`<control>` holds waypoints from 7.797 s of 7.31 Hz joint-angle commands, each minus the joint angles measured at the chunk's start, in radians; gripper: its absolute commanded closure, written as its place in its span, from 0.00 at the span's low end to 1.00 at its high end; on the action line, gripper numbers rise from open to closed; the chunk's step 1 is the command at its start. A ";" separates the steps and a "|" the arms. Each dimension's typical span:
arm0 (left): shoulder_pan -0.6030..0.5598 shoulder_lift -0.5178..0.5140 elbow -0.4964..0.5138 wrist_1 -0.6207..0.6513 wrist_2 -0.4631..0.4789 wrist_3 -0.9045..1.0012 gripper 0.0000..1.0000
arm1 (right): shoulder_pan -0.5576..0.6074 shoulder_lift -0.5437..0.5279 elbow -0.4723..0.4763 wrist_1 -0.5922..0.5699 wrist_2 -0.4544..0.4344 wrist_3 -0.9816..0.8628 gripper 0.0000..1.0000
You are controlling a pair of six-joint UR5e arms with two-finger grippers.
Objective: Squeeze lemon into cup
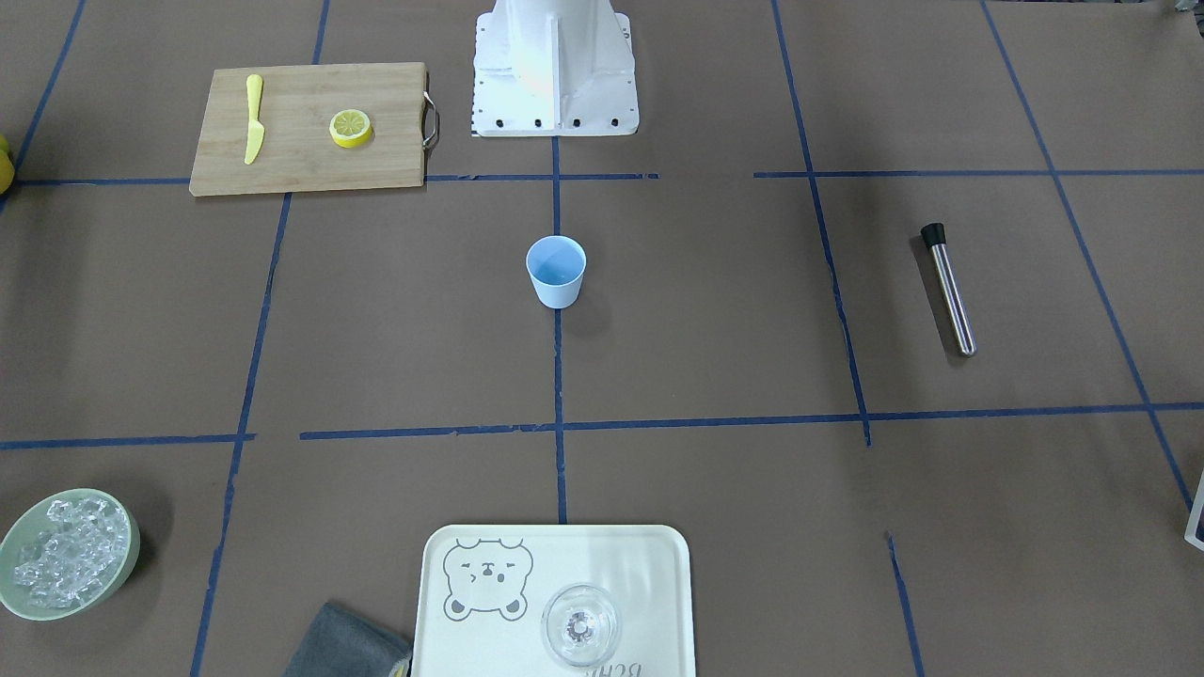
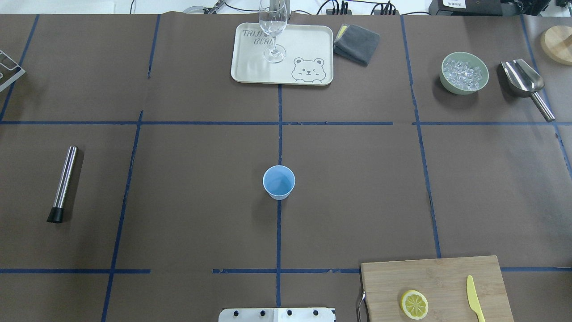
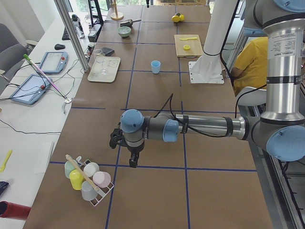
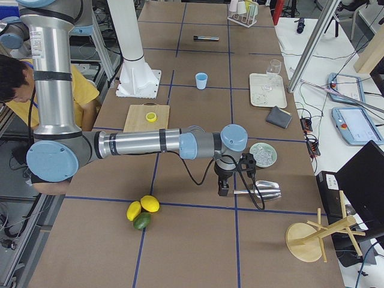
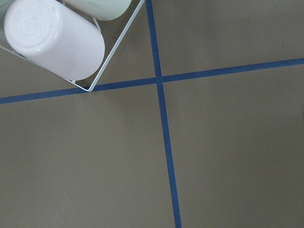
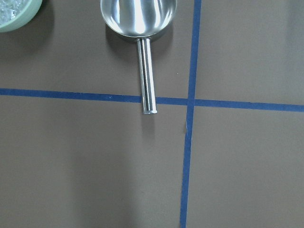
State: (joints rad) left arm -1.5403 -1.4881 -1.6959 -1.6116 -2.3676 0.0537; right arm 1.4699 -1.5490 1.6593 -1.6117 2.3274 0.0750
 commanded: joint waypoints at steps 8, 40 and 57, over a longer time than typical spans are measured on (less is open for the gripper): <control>0.003 0.003 -0.039 -0.013 -0.016 0.005 0.00 | 0.000 -0.029 0.014 0.003 0.070 0.005 0.00; 0.006 0.045 -0.042 -0.251 -0.105 -0.001 0.00 | -1.501 -0.238 0.514 0.516 -0.826 1.602 0.45; 0.006 0.046 -0.044 -0.251 -0.105 0.000 0.00 | -1.389 -0.223 0.622 0.513 -0.821 1.600 0.50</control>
State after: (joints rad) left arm -1.5340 -1.4419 -1.7398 -1.8622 -2.4740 0.0537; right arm 0.0606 -1.8308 2.2895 -1.0971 1.5010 1.6757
